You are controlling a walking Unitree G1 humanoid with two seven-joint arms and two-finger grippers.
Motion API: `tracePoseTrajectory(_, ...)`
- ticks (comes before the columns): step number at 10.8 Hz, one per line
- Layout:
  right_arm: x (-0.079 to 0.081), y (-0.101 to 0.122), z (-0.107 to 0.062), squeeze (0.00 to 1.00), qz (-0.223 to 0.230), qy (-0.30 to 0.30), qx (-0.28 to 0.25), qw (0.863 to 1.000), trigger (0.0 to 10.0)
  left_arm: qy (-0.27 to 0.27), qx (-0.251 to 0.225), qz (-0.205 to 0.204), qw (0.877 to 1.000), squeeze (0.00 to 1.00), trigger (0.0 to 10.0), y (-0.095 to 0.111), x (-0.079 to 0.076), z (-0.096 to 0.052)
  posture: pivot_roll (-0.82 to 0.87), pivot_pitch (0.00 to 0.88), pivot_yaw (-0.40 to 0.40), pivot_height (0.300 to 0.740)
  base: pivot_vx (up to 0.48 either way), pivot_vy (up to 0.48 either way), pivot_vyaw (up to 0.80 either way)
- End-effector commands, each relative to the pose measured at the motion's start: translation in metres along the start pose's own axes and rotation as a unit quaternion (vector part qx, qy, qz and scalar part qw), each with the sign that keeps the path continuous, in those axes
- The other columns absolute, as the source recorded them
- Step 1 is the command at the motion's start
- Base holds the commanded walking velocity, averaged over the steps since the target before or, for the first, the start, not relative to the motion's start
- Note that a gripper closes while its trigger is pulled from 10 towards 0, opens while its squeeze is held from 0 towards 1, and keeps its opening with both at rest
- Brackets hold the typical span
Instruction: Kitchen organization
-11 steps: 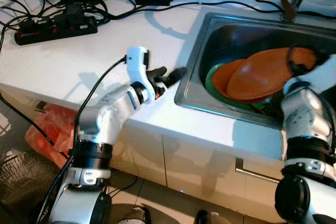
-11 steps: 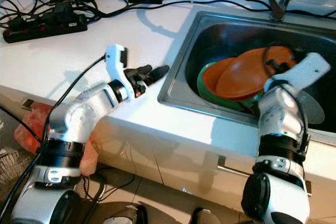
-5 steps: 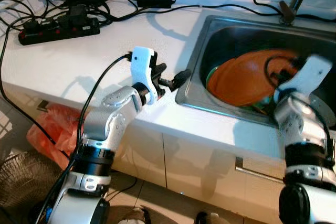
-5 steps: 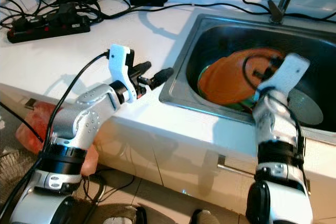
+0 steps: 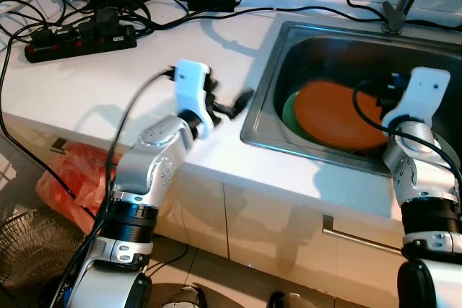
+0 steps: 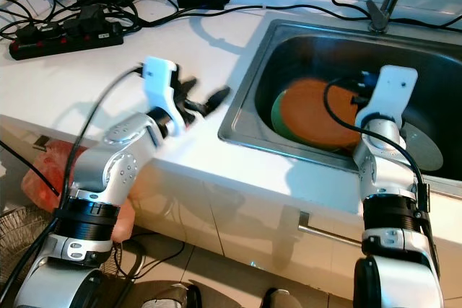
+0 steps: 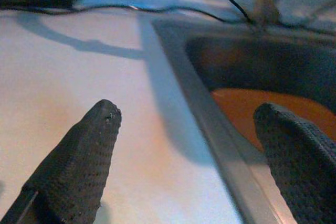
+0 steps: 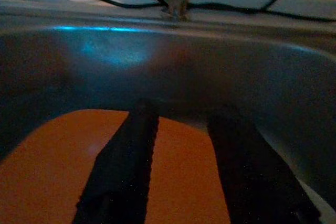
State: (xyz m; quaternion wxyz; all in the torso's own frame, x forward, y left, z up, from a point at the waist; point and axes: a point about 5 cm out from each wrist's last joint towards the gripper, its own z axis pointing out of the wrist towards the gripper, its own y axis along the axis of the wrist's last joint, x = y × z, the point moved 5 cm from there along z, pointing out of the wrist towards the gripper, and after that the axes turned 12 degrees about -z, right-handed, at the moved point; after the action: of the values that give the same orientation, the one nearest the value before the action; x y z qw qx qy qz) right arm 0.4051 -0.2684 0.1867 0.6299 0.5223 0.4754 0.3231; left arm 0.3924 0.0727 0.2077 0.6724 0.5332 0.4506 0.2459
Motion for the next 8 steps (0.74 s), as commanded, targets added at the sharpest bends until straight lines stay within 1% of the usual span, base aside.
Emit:
tracePoseTrajectory(1, 0.003, 0.005, -0.005, 1.0, -0.009, 0.01, -0.013, 1.0, 10.0, 0.039, -0.022, -0.003, 0.999, 0.0, 10.0, 0.005, 0.015, -0.006, 0.01, 0.088, 0.029, 0.74, 0.0, 0.0, 0.0)
tracePoseTrajectory(2, 0.004, 0.011, -0.008, 1.0, -0.013, 0.014, -0.027, 0.999, 10.0, 0.059, -0.035, 0.0, 0.998, 0.0, 10.0, 0.008, 0.021, -0.009, 0.01, 0.088, 0.029, 0.74, 0.0, 0.0, 0.0)
tracePoseTrajectory(3, 0.011, 0.027, -0.016, 1.0, -0.014, 0.031, -0.062, 0.997, 10.0, 0.081, -0.067, 0.051, 0.993, 0.0, 10.0, 0.017, 0.026, -0.017, 0.01, 0.085, 0.027, 0.74, 0.0, 0.0, 0.0)
tracePoseTrajectory(4, 0.018, 0.039, -0.026, 1.0, 0.008, 0.052, -0.089, 0.995, 10.0, 0.099, -0.089, 0.031, 0.991, 0.0, 10.0, 0.022, 0.028, -0.023, 0.01, 0.083, 0.024, 0.74, 0.0, 0.0, 0.0)
tracePoseTrajectory(5, 0.023, 0.049, -0.037, 1.0, 0.007, 0.058, -0.113, 0.992, 10.0, 0.101, -0.102, 0.058, 0.988, 0.0, 10.0, 0.025, 0.025, -0.027, 0.0, 0.081, 0.022, 0.74, 0.0, 0.0, 0.0)
tracePoseTrajectory(6, 0.038, 0.049, -0.05, 0.73, -0.023, 0.084, -0.118, 0.989, 10.0, 0.107, -0.097, 0.034, 0.989, 0.0, 10.0, 0.018, 0.025, -0.027, -0.01, 0.078, 0.018, 0.74, 0.0, 0.0, 0.0)
tracePoseTrajectory(7, 0.043, 0.046, -0.054, 0.31, -0.011, 0.09, -0.113, 0.989, 10.0, 0.098, -0.095, 0.031, 0.99, 0.0, 10.0, 0.016, 0.022, -0.026, -0.01, 0.075, 0.017, 0.74, 0.0, -0.24, 0.0)
tracePoseTrajectory(8, 0.046, 0.041, -0.057, 0.09, 0.005, 0.091, -0.102, 0.991, 10.0, 0.097, -0.098, 0.031, 0.99, 0.0, 10.0, 0.017, 0.022, -0.024, -0.01, 0.07, 0.017, 0.74, 0.0, -0.281, 0.0)
